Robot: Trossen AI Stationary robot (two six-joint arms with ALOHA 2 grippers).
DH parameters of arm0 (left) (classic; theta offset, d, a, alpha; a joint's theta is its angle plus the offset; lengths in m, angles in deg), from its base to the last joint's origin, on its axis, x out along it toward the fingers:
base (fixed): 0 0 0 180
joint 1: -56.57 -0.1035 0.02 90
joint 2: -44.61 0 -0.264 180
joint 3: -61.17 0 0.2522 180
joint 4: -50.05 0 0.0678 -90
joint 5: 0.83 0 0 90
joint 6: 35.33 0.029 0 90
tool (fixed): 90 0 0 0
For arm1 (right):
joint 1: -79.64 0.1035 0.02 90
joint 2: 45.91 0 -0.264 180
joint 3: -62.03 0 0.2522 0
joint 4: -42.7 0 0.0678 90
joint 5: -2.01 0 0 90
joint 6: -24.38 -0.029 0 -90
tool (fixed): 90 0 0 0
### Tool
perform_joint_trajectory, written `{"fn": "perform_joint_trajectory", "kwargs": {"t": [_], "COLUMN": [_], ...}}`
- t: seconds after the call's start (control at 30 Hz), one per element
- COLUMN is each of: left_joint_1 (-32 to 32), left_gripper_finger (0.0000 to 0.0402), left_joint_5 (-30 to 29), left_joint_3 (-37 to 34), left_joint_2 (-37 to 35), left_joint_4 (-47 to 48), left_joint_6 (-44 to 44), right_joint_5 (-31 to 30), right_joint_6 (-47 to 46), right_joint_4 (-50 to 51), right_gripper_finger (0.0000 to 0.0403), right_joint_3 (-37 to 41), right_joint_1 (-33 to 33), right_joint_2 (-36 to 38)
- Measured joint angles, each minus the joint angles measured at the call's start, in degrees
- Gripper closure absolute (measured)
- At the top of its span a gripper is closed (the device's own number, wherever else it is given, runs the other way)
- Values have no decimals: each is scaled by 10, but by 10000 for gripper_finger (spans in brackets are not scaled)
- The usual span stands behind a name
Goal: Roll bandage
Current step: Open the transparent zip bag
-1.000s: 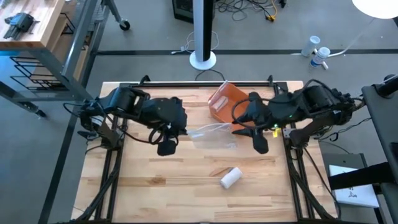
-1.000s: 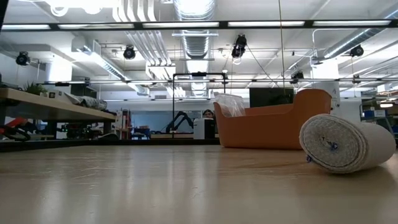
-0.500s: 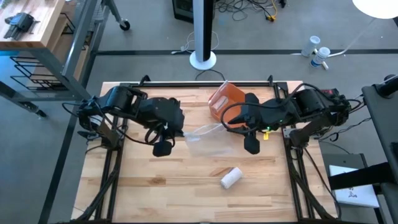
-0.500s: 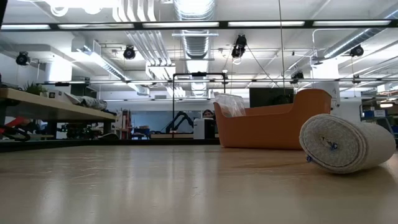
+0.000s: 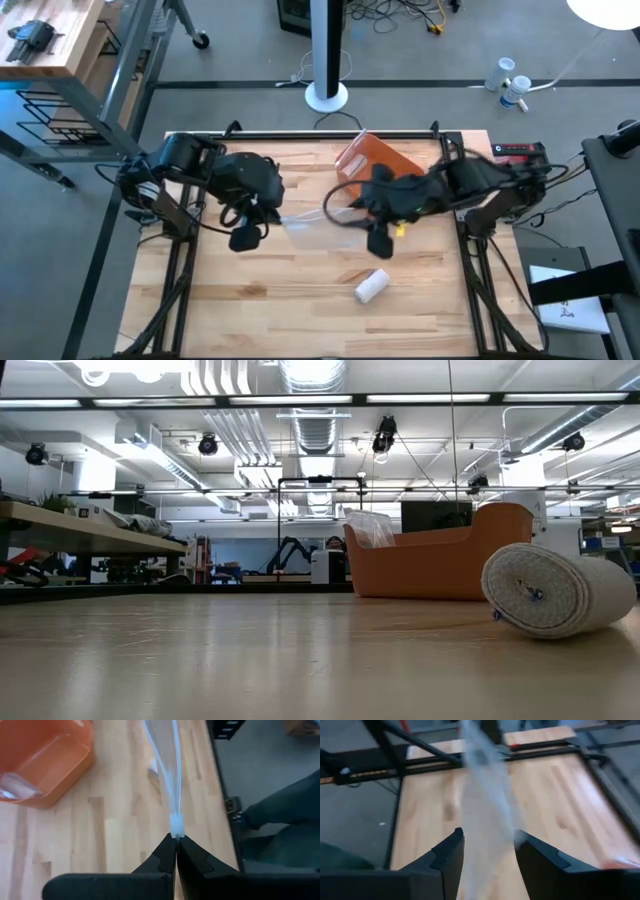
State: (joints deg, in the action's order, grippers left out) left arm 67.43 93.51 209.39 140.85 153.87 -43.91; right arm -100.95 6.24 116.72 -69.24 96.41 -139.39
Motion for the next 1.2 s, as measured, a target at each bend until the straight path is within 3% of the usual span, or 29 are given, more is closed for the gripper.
{"fn": "perform_joint_trajectory", "kwargs": {"t": [0.33, 0.7, 0.8, 1.03, 1.1, 1.2], "left_joint_1": [3, 8, 11, 11, 11, 11], "left_gripper_finger": [401, 401, 401, 401, 401, 401], "left_joint_5": [84, 101, 101, 97, 97, 97], "left_joint_3": [-3, -3, -3, -3, -3, -3], "left_joint_2": [-26, -28, -34, -38, -39, -39], "left_joint_4": [0, 0, 0, 0, 0, 0], "left_joint_6": [-6, -9, -10, -5, -5, -5], "right_joint_5": [-3, -1, 0, 51, 49, 45], "right_joint_6": [-27, 35, 64, 122, 113, 62], "right_joint_4": [-25, -28, -50, -87, -87, -84], "right_gripper_finger": [287, 261, 287, 393, 390, 353], "right_joint_3": [-46, -71, -70, -71, -70, -70], "right_joint_1": [0, 0, 3, 7, 7, 7], "right_joint_2": [-27, -26, -31, -34, -34, -27]}}
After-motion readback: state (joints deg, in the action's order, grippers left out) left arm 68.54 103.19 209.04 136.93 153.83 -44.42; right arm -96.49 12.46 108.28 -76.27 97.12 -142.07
